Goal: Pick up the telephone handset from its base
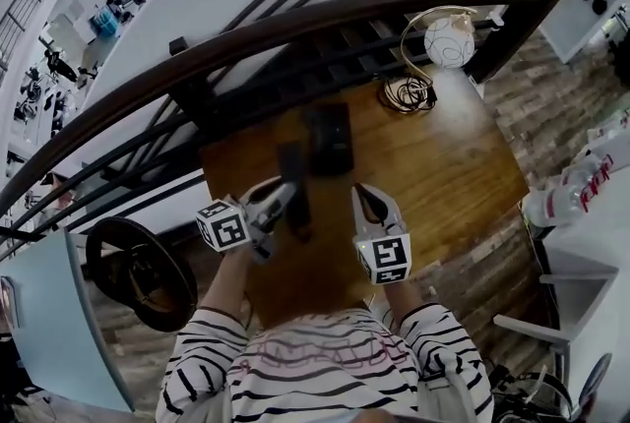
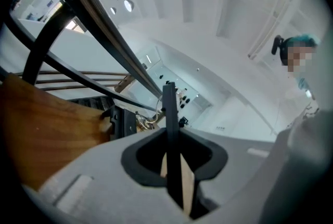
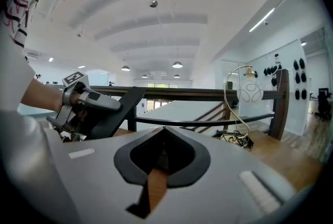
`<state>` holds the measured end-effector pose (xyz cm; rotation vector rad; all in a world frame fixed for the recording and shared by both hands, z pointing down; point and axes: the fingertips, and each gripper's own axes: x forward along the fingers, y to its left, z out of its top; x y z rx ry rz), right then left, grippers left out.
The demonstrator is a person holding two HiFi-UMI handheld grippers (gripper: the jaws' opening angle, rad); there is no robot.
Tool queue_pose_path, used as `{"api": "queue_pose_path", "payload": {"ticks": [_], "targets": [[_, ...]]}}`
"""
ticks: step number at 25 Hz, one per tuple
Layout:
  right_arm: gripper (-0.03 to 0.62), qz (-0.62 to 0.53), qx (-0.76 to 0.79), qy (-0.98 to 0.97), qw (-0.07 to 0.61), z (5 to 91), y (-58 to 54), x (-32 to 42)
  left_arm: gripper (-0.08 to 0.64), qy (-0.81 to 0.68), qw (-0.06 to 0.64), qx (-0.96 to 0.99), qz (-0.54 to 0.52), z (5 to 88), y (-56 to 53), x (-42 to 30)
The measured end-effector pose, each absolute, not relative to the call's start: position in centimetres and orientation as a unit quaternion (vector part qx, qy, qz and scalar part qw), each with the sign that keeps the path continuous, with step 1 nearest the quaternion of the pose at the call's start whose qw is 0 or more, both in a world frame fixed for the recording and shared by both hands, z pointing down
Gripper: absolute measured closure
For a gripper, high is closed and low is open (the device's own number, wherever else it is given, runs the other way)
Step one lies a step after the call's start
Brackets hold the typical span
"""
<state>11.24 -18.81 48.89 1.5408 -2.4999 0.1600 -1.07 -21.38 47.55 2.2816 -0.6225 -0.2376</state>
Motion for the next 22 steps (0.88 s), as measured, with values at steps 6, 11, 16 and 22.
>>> {"api": "queue_pose_path", "payload": {"ticks": [6, 11, 16, 22], "targets": [[0.592, 0.057, 0.547, -0.831, 0.085, 46.6, -14.4, 10.5, 0.486, -0.231, 0.361, 0.899, -0.089, 45.9, -17.3, -2.3], [0.592, 0.055, 0.563, -0.821, 0.076, 45.3, -10.5, 7.5, 0.486, -0.221, 0.355, 0.904, -0.089, 45.1, -13.6, -5.5], [0.592, 0.056, 0.58, -0.81, 0.07, 44.8, -7.2, 5.2, 0.486, -0.212, 0.354, 0.907, -0.084, 44.7, -10.6, -8.1], [0.592, 0.061, 0.595, -0.799, 0.063, 44.8, -3.7, 2.9, 0.486, -0.205, 0.353, 0.91, -0.078, 44.7, -7.9, -10.6]]}}
